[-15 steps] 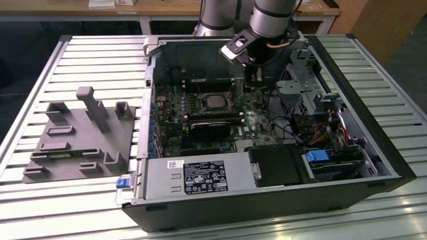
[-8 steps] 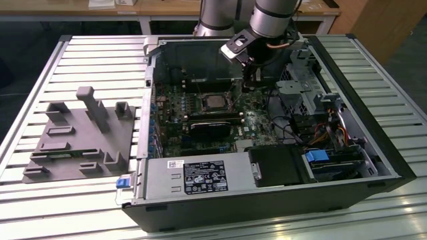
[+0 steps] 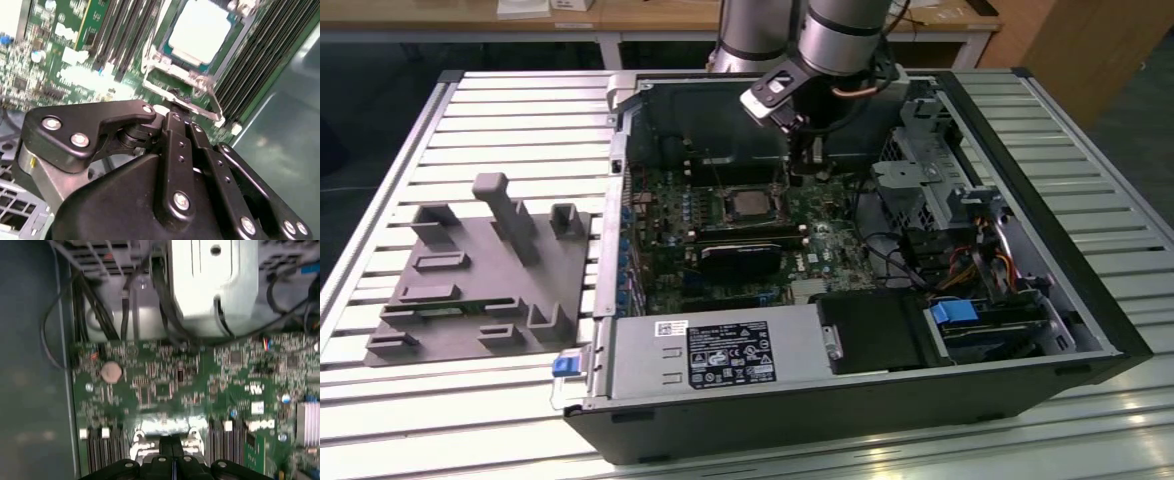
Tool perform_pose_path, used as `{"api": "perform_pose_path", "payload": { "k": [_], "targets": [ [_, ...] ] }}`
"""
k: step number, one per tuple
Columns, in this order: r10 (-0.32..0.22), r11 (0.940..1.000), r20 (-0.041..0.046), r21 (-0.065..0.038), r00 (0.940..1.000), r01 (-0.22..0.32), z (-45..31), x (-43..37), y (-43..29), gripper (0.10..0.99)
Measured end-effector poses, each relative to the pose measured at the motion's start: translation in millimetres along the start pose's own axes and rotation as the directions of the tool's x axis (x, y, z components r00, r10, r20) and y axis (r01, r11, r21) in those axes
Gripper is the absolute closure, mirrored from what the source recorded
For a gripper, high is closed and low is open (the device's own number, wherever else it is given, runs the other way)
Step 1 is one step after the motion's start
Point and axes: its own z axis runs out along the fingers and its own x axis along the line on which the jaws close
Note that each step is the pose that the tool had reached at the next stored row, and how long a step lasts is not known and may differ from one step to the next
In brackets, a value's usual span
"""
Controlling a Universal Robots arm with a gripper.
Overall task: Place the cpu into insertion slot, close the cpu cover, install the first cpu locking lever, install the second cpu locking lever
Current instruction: 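Close the cpu cover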
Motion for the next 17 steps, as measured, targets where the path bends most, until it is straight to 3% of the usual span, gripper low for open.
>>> {"api": "perform_pose_path", "payload": {
  "k": [4, 9, 14, 17],
  "targets": [
    [0.0, 1.0, -0.0001, -0.001, 1.0, 0.0, 1.5, -0.4, -11.1, 0.984],
    [0.0, 1.0, -0.0003, -0.006, 1.0, 0.0, 2.4, -0.9, -19.1, 0.984],
    [-0.003, 0.9991, -0.0026, -0.043, 1.0, 0.003, 4.5, -1.2, -25.1, 0.984],
    [-0.005, 0.9985, -0.0032, -0.055, 1.0, 0.005, 6.2, -1.5, -30.1, 0.984]
  ]
}}
